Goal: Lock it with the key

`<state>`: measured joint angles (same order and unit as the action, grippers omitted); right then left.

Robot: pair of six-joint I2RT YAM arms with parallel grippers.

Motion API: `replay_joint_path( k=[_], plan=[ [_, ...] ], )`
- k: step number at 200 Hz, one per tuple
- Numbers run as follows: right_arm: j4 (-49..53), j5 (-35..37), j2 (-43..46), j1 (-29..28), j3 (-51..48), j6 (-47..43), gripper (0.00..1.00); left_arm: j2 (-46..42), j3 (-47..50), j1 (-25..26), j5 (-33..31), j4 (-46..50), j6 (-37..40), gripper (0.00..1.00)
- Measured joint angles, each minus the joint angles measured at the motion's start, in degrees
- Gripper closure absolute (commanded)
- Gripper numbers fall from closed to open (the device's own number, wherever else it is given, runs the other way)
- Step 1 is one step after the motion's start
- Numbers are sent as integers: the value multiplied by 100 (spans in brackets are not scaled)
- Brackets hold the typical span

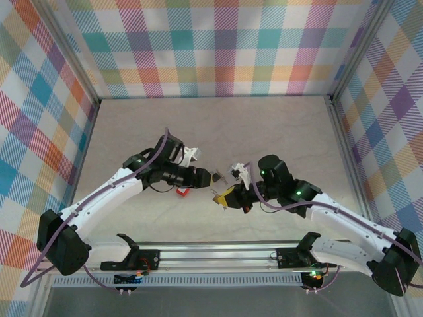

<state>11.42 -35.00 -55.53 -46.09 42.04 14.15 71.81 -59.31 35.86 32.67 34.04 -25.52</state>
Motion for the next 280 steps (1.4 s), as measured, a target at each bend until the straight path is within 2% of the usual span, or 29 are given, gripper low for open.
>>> replay_joint_path(
  k=[64,118,280],
  plan=[
    [-503,-494,-59,0,-7,188,100,-33,527,-83,763,-1259,-968,39],
    [-608,-511,-160,17,-7,264,100,-267,719,-83,1113,-1902,-1408,39],
    [-621,-238,42,177,-7,295,100,-374,896,-177,1429,-1746,-1368,42]
  ],
)
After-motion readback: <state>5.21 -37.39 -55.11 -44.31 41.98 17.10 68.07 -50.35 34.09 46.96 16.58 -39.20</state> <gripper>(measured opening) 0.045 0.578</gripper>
